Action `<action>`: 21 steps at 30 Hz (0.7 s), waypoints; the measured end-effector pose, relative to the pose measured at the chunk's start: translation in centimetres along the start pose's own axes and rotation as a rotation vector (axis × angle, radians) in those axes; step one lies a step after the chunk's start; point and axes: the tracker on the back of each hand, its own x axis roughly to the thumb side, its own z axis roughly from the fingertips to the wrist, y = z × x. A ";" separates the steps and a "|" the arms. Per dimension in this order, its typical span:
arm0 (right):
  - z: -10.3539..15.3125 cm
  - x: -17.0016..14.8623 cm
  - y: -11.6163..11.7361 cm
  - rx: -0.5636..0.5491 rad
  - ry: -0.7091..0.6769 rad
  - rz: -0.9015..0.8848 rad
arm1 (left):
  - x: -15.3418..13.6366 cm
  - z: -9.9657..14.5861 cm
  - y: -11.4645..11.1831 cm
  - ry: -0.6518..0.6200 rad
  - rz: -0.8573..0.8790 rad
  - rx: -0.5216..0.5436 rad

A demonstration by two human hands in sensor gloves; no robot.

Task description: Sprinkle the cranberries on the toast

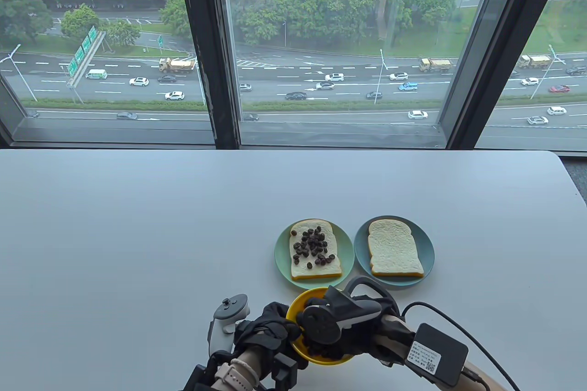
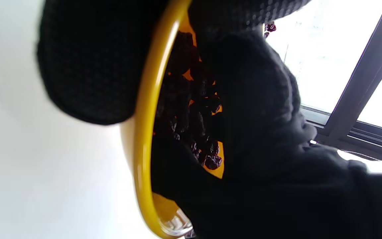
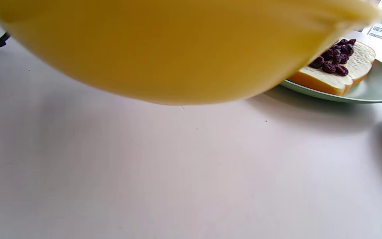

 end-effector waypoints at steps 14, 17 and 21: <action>-0.7 1.3 -0.1 -0.045 -0.021 0.066 | -0.1 0.1 -0.3 0.001 0.002 -0.005; -0.4 1.3 0.4 -0.092 -0.043 0.073 | -0.1 0.0 -0.5 0.001 -0.025 0.004; 0.7 1.1 0.8 -0.253 -0.043 0.052 | 0.1 -0.1 -0.3 -0.014 -0.079 0.033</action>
